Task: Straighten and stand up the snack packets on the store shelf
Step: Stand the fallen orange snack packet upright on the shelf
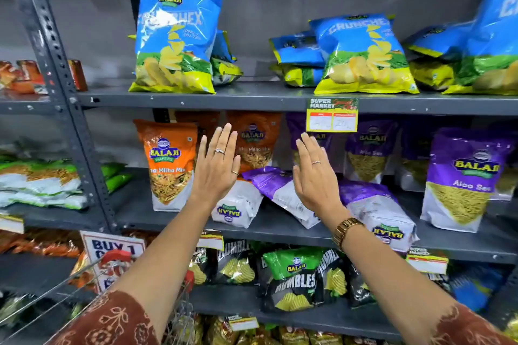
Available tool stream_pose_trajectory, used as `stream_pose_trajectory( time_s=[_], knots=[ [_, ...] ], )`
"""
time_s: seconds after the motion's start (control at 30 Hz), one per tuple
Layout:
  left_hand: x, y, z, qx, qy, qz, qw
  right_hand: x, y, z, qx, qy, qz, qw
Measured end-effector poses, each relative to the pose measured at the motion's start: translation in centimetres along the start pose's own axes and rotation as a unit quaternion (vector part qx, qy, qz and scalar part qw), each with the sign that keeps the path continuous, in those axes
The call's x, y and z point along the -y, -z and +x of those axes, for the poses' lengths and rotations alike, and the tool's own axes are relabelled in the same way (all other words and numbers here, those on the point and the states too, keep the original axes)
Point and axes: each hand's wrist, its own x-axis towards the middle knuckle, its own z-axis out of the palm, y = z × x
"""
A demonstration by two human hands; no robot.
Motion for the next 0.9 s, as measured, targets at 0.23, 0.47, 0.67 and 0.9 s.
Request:
stream_pose_trajectory(
  time_s=[0.23,0.47,0.67,0.9],
  knots=[
    [5.3,-4.9,-1.5,0.094,0.045,-0.010,0.995,0.9,-7.4,1.3,0.096,-0.031,0.022,0.995],
    [9.2,-11.7,-1.6,0.200,0.108,-0.049,0.973,1.1,-14.8,2.8,0.205,-0.089,0.035,0.974],
    [11.4,-17.9,-1.4,0.280,0.233,-0.211,0.907,0.4,-19.7,3.2,0.284,-0.164,0.033,0.944],
    [11.5,-21.8,-1.0,0.348,0.444,-0.405,0.720,-1.3,-22.0,2.6,0.292,-0.205,0.028,0.934]
  ],
)
